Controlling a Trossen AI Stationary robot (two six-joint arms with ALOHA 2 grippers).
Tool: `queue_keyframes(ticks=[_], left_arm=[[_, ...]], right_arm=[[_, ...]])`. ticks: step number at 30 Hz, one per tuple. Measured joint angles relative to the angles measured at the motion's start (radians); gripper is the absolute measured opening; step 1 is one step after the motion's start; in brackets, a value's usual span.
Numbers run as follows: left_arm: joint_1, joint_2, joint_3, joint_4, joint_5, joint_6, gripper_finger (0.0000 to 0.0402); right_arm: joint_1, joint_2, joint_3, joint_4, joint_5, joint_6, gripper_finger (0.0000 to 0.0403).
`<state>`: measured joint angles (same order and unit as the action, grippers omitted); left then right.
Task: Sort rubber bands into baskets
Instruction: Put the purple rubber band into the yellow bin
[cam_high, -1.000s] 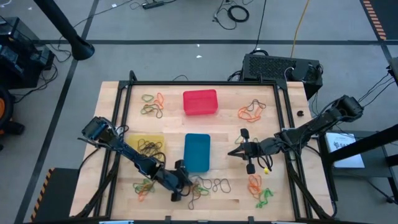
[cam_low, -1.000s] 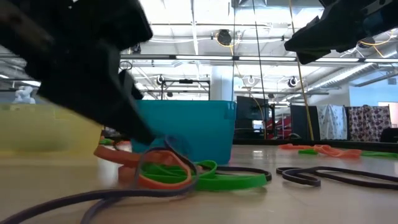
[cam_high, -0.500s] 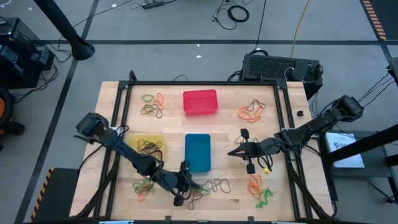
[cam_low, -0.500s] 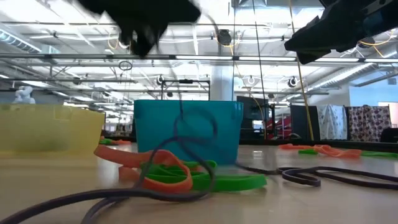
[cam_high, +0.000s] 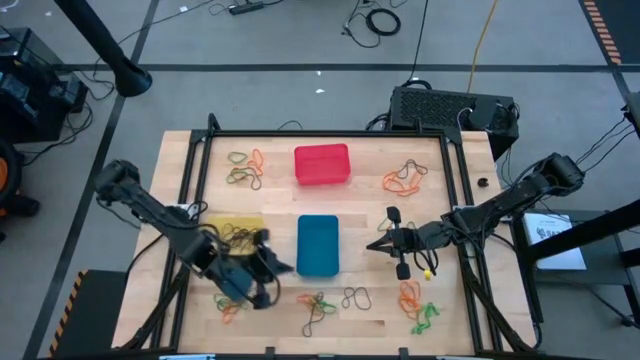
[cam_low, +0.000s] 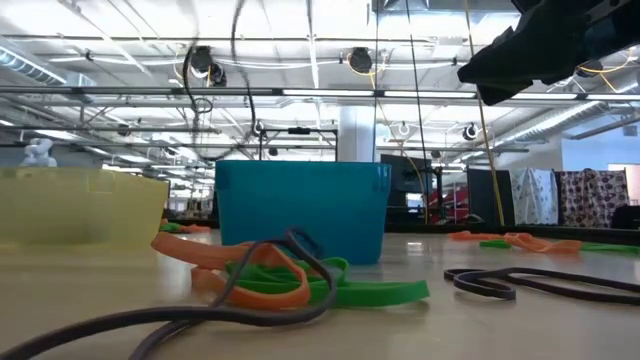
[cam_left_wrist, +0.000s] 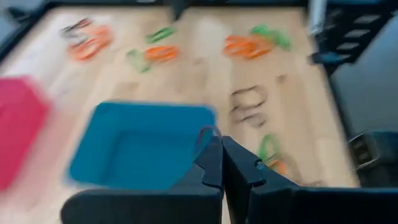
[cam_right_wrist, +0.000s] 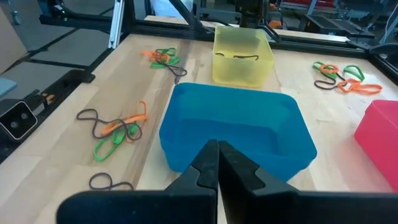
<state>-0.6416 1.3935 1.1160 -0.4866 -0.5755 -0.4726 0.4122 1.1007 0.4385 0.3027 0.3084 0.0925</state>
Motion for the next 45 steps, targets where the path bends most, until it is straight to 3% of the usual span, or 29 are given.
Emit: queue_keyframes(ticks=[8,15,21,30,39,45], left_arm=[[0.001,-0.118,0.0,-0.433,-0.055,-0.242,0.0],[0.0,-0.132,-0.007,-0.805,0.072,-0.518,0.0],[0.0,-0.132,-0.027,-1.0,0.113,-0.664,0.0],[0.0,-0.13,-0.045,-0.99,0.143,-0.674,0.0002],[0.0,-0.13,-0.045,-0.854,0.098,-0.555,0.0013],[0.001,-0.116,-0.045,-0.856,0.032,-0.533,0.0015]], right_arm=[[0.0,0.0,0.0,0.006,0.0,0.0,0.0],[0.0,0.0,0.0,0.006,0.0,0.0,0.0],[0.0,0.0,0.0,0.006,0.0,0.0,0.0],[0.0,0.0,0.0,0.006,0.0,0.0,0.0],[0.0,0.0,0.0,0.006,0.0,0.001,0.0],[0.0,0.0,0.0,-0.01,0.0,0.019,0.0]])
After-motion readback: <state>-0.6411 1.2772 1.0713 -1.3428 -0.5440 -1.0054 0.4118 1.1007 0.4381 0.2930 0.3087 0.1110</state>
